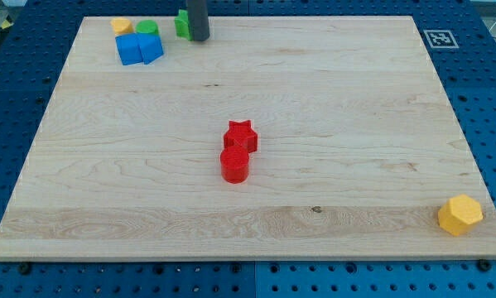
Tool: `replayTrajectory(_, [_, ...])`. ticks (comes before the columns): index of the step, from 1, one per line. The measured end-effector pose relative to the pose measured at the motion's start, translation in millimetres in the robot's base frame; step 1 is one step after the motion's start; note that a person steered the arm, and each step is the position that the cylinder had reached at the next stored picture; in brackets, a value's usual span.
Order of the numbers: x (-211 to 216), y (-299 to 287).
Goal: Push green star above the green circle
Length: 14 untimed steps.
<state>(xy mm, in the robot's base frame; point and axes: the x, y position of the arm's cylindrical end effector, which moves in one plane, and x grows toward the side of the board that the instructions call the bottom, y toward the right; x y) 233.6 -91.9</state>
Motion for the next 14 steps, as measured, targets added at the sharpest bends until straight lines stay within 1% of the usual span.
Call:
replayTrajectory(1, [-8.5, 8.6])
replayTrajectory(2, [3.6, 59.5])
replayTrajectory(3, [2.6, 90.6])
replayTrajectory(4, [-27.4, 78.7])
replayTrajectory(5, [-39.7, 59.8])
replayTrajectory(8, [-42.2, -27.3])
replayTrajectory(9, [-41.5, -43.7])
replayTrajectory(10, [-41.3, -42.8])
replayTrajectory(11, [-40.4, -27.7])
replayTrajectory(12, [-36.7, 3.6])
replayTrajectory(13, [-22.8, 20.5])
replayTrajectory(14, [-1.3, 17.5])
